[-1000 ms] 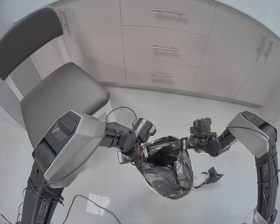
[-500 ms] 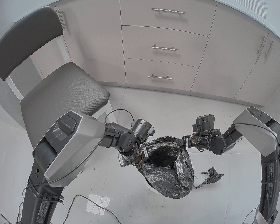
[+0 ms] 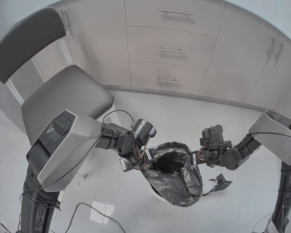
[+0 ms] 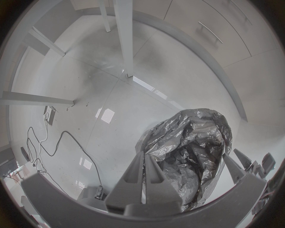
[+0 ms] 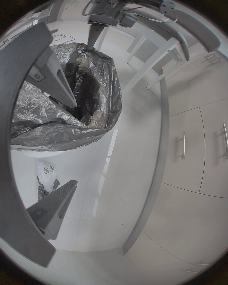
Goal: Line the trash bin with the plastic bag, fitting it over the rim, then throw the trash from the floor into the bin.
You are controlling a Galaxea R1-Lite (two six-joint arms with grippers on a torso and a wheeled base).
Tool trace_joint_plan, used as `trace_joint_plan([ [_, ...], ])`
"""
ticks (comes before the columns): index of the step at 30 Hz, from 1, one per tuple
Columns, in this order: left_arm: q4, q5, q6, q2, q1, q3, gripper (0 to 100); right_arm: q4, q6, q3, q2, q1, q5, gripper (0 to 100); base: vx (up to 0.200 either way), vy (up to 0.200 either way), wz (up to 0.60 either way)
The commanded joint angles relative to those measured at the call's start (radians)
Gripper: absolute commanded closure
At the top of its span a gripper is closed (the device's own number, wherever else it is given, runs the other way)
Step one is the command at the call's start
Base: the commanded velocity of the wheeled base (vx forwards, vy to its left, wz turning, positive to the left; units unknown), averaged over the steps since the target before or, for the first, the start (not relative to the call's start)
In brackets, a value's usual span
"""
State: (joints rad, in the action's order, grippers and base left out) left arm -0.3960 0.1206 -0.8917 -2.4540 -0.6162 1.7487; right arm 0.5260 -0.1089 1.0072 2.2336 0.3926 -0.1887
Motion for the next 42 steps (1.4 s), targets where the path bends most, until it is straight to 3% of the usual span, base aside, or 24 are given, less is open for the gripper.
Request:
trace_joint_plan([
  [1, 0.003, -0.003, -0.001, 0.015, 0.012, -0.011, 100, 0.002, -0.002, -0.007, 0.011, 0.017, -0.015, 0, 0.000, 0.000, 0.00],
  [6, 0.026, -0.004, -0.001, 0.015, 0.015, -0.026, 100, 0.006, -0.003, 0.010, 0.041, 0.015, -0.075, 0, 0.000, 0.000, 0.00],
  [16, 0.057, -0.004, -0.001, 0.021, 0.010, -0.046, 100, 0.011, -0.018, -0.073, -0.019, 0.002, -0.075, 0, 0.000, 0.000, 0.00],
  [29, 0.057, -0.004, -0.001, 0.020, 0.010, -0.046, 100, 0.164, -0.017, -0.206, -0.003, -0.015, -0.075, 0, 0.000, 0.000, 0.00],
  [42, 0.057, -0.006, -0.001, 0.018, 0.010, -0.046, 100, 0.170, -0.018, -0.259, -0.023, -0.034, -0.067, 0, 0.000, 0.000, 0.00],
])
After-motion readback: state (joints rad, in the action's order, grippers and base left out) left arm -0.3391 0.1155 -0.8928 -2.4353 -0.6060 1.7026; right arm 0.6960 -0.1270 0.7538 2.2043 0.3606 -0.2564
